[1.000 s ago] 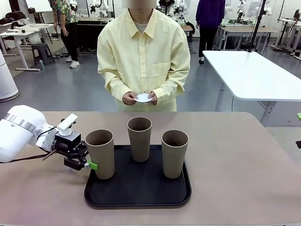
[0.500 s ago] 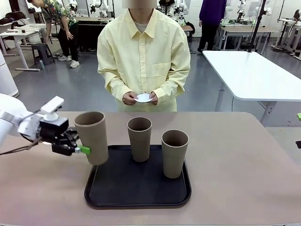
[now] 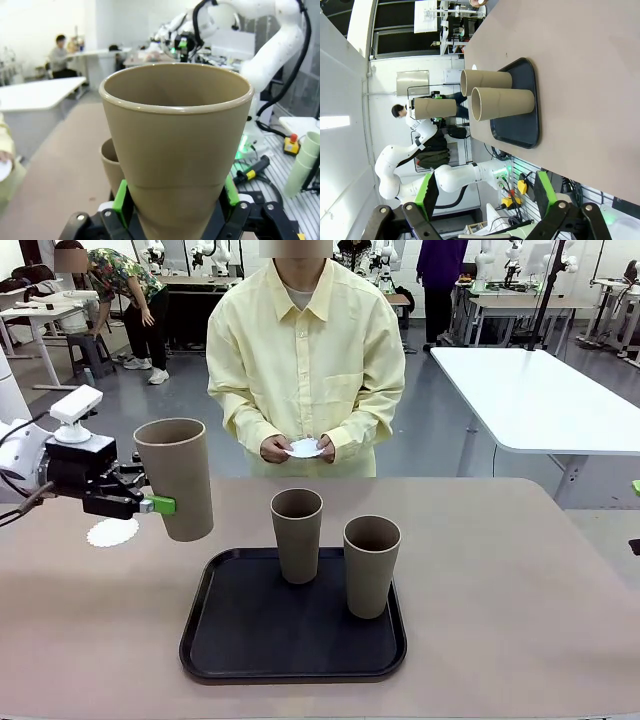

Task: Place coasters on the table and set cups on them.
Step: Pick up one Reusable plastic cup and place it on a coaster set by the human.

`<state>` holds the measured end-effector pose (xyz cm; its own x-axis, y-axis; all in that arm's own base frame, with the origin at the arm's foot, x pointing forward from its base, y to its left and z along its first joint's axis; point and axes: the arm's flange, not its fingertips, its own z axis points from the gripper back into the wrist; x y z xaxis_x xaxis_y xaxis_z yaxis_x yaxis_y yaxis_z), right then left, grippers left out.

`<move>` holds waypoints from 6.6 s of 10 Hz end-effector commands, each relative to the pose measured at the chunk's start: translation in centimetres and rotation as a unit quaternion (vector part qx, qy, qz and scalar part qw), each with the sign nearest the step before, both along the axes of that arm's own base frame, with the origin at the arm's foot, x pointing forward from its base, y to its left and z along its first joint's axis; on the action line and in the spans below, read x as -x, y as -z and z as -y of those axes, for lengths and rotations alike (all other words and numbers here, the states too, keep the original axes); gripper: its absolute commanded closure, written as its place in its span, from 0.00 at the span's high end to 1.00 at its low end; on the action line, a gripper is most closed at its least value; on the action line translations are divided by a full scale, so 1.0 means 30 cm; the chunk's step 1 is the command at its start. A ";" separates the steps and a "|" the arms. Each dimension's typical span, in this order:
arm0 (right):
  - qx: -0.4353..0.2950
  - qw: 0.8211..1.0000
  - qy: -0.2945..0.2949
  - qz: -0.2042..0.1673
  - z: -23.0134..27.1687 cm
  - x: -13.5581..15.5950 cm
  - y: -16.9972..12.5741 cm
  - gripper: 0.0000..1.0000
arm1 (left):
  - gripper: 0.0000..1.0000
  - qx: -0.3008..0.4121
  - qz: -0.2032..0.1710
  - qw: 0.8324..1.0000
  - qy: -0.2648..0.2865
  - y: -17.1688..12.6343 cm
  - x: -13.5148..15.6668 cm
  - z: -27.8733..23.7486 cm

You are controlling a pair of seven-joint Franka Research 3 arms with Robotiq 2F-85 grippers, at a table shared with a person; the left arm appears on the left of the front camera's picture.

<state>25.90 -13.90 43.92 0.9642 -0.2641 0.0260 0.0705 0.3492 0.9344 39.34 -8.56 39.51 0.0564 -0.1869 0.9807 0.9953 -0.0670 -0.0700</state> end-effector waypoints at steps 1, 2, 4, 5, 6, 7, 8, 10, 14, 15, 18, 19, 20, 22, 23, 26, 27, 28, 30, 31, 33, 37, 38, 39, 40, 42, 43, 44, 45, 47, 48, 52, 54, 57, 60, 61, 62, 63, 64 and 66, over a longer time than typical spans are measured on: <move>-0.005 1.000 0.001 0.000 0.003 -0.001 0.000 1.00 | 0.00 0.001 0.009 1.000 0.004 0.005 -0.001 0.004; -0.005 1.000 0.001 0.000 0.003 -0.001 0.000 1.00 | 0.00 0.001 0.009 1.000 0.004 0.005 -0.001 0.004; -0.005 1.000 0.001 0.000 0.003 -0.001 0.000 1.00 | 0.84 -0.001 0.000 1.000 0.001 0.004 0.001 0.002; -0.005 1.000 0.001 0.000 0.003 -0.001 0.000 1.00 | 0.84 -0.017 0.047 0.999 -0.004 -0.001 -0.055 -0.057; -0.005 1.000 0.001 0.000 0.003 -0.001 0.000 1.00 | 0.84 -0.030 0.064 0.997 0.005 -0.002 -0.099 -0.119; -0.005 1.000 0.001 0.000 0.003 -0.001 0.000 1.00 | 0.84 -0.043 0.069 0.997 0.011 -0.004 -0.150 -0.203; -0.005 1.000 0.001 0.000 0.003 -0.001 0.000 1.00 | 0.84 -0.042 0.076 0.996 0.001 -0.008 -0.185 -0.286; -0.005 1.000 0.001 0.000 0.003 -0.001 0.000 1.00 | 0.84 -0.033 0.077 0.996 -0.040 -0.006 -0.242 -0.450; -0.005 1.000 0.001 0.000 0.003 -0.001 0.000 1.00 | 0.84 0.013 0.051 0.993 -0.103 0.019 -0.318 -0.682; -0.005 1.000 0.001 0.000 0.003 -0.001 0.000 1.00 | 0.84 0.016 0.049 0.993 -0.108 0.020 -0.324 -0.710; -0.005 1.000 0.001 0.000 0.003 -0.001 0.000 1.00 | 0.84 0.002 0.052 0.993 -0.108 0.043 -0.314 -0.712; -0.005 1.000 0.001 0.000 0.003 -0.001 0.000 1.00 | 0.84 0.002 0.052 0.993 -0.108 0.043 -0.314 -0.712; -0.005 1.000 0.001 0.000 0.003 -0.001 0.000 1.00 | 0.84 0.002 0.052 0.993 -0.108 0.043 -0.314 -0.712; -0.005 1.000 0.001 0.000 0.003 -0.001 0.000 1.00 | 0.84 0.002 0.052 0.993 -0.108 0.043 -0.314 -0.712; -0.005 1.000 0.001 0.000 0.003 -0.001 0.000 1.00 | 0.84 0.002 0.052 0.993 -0.108 0.043 -0.314 -0.712; -0.005 1.000 0.001 0.000 0.003 -0.001 0.000 1.00 | 0.84 0.009 0.046 0.994 -0.098 0.078 -0.350 -0.727; -0.005 1.000 0.001 0.000 0.003 -0.001 0.000 1.00 | 0.84 0.011 0.048 0.996 -0.079 0.110 -0.366 -0.742; -0.005 1.000 0.001 0.000 0.003 -0.001 0.000 1.00 | 0.84 0.009 0.048 0.996 -0.072 0.142 -0.388 -0.758; -0.005 1.000 0.001 0.000 0.003 -0.001 0.000 1.00 | 0.84 0.004 0.047 0.996 -0.076 0.189 -0.415 -0.778; -0.005 1.000 0.001 0.000 0.003 -0.001 0.000 1.00 | 0.84 -0.004 0.047 0.996 -0.076 0.211 -0.421 -0.789; -0.005 1.000 0.001 0.000 0.003 -0.001 0.000 1.00 | 0.84 -0.008 0.051 0.994 -0.092 0.261 -0.457 -0.810; -0.005 1.000 0.001 0.000 0.003 -0.001 0.000 1.00 | 0.84 0.003 0.042 0.993 -0.107 0.348 -0.492 -0.834; -0.005 1.000 0.001 0.000 0.003 -0.001 0.000 1.00 | 0.84 0.007 0.042 0.993 -0.109 0.364 -0.497 -0.836; -0.005 1.000 0.001 0.000 0.003 -0.001 0.000 1.00 | 0.84 0.015 0.046 0.992 -0.113 0.385 -0.505 -0.834; -0.005 1.000 0.001 0.000 0.003 -0.001 0.000 1.00 | 0.84 0.018 0.043 0.992 -0.114 0.402 -0.510 -0.830; -0.005 1.000 0.001 0.000 0.003 -0.001 0.000 1.00 | 0.84 0.015 0.036 0.993 -0.113 0.433 -0.515 -0.831; -0.005 1.000 0.001 0.000 0.003 -0.001 0.000 1.00 | 0.84 0.018 0.032 0.993 -0.109 0.455 -0.510 -0.831; -0.005 1.000 0.001 0.000 0.003 -0.001 0.000 1.00 | 0.84 0.018 0.033 0.993 -0.110 0.475 -0.511 -0.832; -0.005 1.000 0.001 0.000 0.003 -0.001 0.000 1.00 | 0.84 0.019 0.032 0.993 -0.113 0.483 -0.516 -0.835; -0.005 1.000 0.001 0.000 0.003 -0.001 0.000 1.00 | 0.84 0.009 0.030 0.994 -0.107 0.509 -0.516 -0.827; -0.005 1.000 0.001 0.000 0.003 -0.001 0.000 1.00 | 0.84 0.011 0.026 0.994 -0.105 0.517 -0.517 -0.829; -0.005 1.000 0.001 0.000 0.003 -0.001 0.000 1.00 | 0.84 0.003 0.022 0.995 -0.099 0.558 -0.508 -0.823; -0.005 1.000 0.001 0.000 0.003 -0.001 0.000 1.00 | 0.84 0.004 0.027 0.995 -0.093 0.570 -0.503 -0.817; -0.005 1.000 0.001 0.000 0.003 -0.001 0.000 1.00 | 0.95 -0.003 0.017 0.996 -0.092 0.578 -0.501 -0.814; -0.005 1.000 0.001 0.000 0.003 -0.001 0.000 1.00 | 1.00 -0.005 0.010 0.997 -0.082 0.581 -0.500 -0.813; -0.005 1.000 0.001 0.000 0.003 -0.001 0.000 1.00 | 1.00 -0.004 0.007 0.997 -0.080 0.583 -0.498 -0.814; -0.005 1.000 0.001 0.000 0.003 -0.001 0.000 1.00 | 1.00 -0.004 0.004 0.997 -0.079 0.585 -0.502 -0.814; -0.005 1.000 0.001 0.000 0.003 -0.001 0.000 1.00 | 1.00 -0.004 0.003 0.997 -0.082 0.588 -0.504 -0.815; -0.005 1.000 0.001 0.000 0.003 -0.001 0.000 1.00 | 1.00 -0.003 0.002 0.997 -0.082 0.584 -0.508 -0.815; -0.005 1.000 0.001 0.000 0.003 -0.001 0.000 1.00 | 1.00 -0.003 -0.004 0.996 -0.084 0.587 -0.511 -0.817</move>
<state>25.89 -13.92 43.91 0.9639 -0.2648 0.0257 0.0711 0.3495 0.9342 54.29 15.68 21.83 0.0827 -0.1714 0.9817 0.9916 0.1126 -0.0639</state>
